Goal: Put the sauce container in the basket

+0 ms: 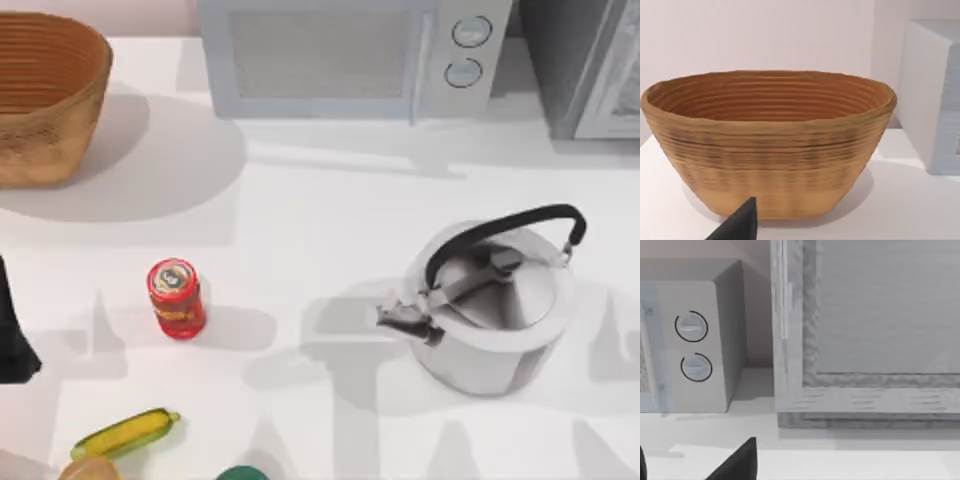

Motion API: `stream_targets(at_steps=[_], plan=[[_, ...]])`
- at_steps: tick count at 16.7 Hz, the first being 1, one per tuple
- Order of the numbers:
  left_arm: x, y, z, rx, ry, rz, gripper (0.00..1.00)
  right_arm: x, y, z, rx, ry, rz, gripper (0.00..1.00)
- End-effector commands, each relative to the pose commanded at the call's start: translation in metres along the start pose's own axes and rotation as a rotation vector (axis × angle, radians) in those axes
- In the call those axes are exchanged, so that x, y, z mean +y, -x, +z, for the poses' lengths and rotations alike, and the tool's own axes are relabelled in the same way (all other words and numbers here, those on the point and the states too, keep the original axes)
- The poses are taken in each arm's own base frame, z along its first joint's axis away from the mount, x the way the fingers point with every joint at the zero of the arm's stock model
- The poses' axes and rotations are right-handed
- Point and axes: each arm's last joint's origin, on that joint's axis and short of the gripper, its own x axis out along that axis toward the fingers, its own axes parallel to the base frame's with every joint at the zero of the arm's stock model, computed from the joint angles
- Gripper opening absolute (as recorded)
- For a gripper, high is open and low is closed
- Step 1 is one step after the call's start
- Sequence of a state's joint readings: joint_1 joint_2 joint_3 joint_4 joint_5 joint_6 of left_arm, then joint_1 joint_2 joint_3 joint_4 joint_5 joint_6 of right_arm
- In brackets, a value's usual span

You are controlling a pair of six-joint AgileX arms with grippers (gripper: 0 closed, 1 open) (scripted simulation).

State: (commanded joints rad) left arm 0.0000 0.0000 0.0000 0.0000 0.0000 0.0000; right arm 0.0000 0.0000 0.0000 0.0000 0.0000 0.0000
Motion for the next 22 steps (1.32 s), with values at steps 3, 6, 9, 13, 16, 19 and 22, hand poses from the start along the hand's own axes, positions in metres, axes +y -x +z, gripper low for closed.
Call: stream_targets(at_steps=[3, 6, 9, 13, 16, 19, 22], plan=[[0.0, 0.0, -0.001, 0.015, -0.008, 0.002, 1.0, 0.0, 0.0, 0.0, 0.0, 0.0, 0.0, 1.0], [0.002, -0.004, -0.003, 0.119, -0.082, 0.002, 1.0, 0.0, 0.0, 0.0, 0.0, 0.0, 0.0, 1.0], [0.004, -0.01, 0.004, 0.253, -0.211, -0.055, 1.0, 0.0, 0.0, 0.0, 0.0, 0.0, 0.0, 1.0], [0.005, -0.028, 0.018, 0.438, -0.415, -0.252, 1.0, 0.0, 0.0, 0.0, 0.0, 0.0, 0.0, 1.0], [0.007, -0.051, 0.024, 0.554, -0.546, -0.485, 1.0, 0.0, 0.0, 0.0, 0.0, 0.0, 0.0, 1.0], [0.01, -0.08, 0.022, 0.617, -0.619, -0.765, 1.0, 0.0, 0.0, 0.0, 0.0, 0.0, 0.0, 1.0], [0.014, -0.111, 0.009, 0.606, -0.615, -1.046, 1.0, 0.0, 0.0, 0.0, 0.0, 0.0, 0.0, 1.0]])
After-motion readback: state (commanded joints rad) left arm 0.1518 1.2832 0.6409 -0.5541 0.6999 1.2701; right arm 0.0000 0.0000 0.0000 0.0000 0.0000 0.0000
